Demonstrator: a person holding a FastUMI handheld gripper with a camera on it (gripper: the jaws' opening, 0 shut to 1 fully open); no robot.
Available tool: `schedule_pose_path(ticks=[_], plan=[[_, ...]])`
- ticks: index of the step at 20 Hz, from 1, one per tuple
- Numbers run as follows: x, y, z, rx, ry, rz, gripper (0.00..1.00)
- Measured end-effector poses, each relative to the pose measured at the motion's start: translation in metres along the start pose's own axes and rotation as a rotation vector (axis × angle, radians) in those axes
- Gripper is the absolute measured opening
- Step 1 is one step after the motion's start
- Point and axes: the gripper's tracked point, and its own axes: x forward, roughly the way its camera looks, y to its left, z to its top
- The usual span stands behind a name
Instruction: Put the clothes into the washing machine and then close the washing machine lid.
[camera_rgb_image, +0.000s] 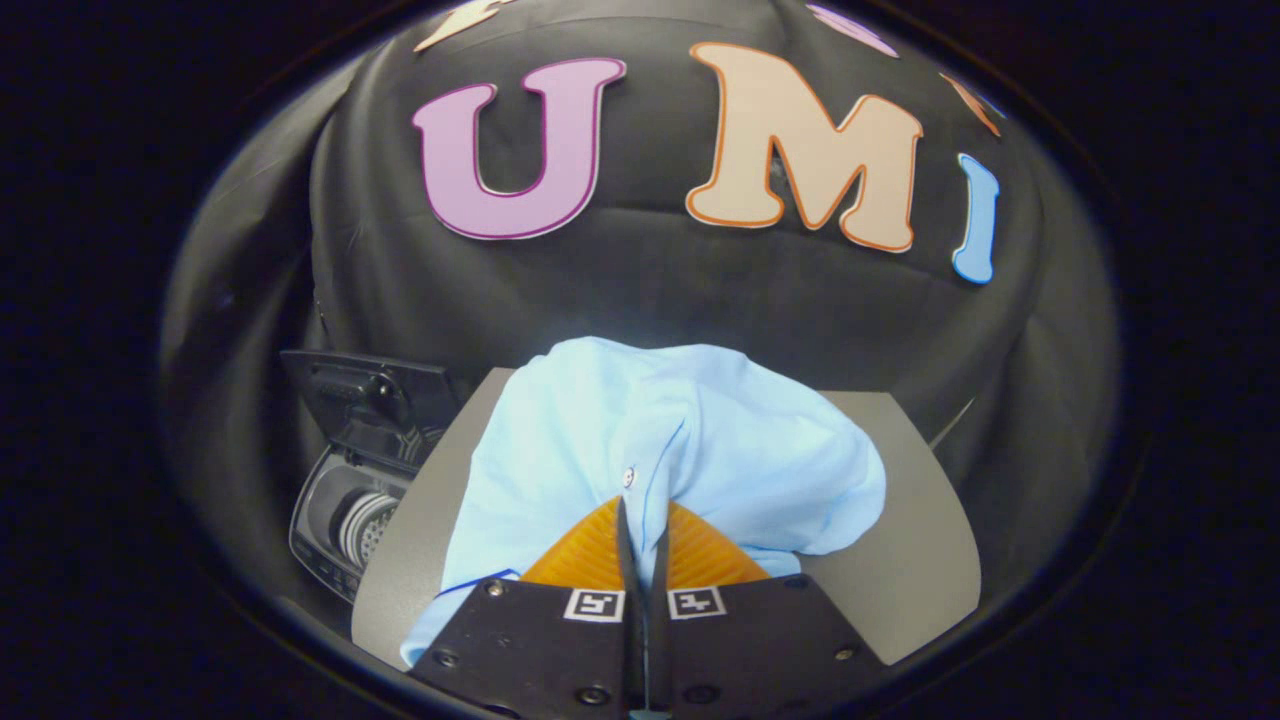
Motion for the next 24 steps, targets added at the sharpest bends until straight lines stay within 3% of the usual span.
schedule_pose_path(ticks=[7,15,20,24], plan=[[-0.010,0.008,-0.003,0.030,-0.084,-0.006,0.02],[-0.015,0.042,-0.003,0.027,-0.065,0.019,0.02],[-0.027,0.100,0.009,0.087,-0.083,0.138,0.02],[-0.043,0.169,0.017,-0.003,-0.111,0.231,0.02]])
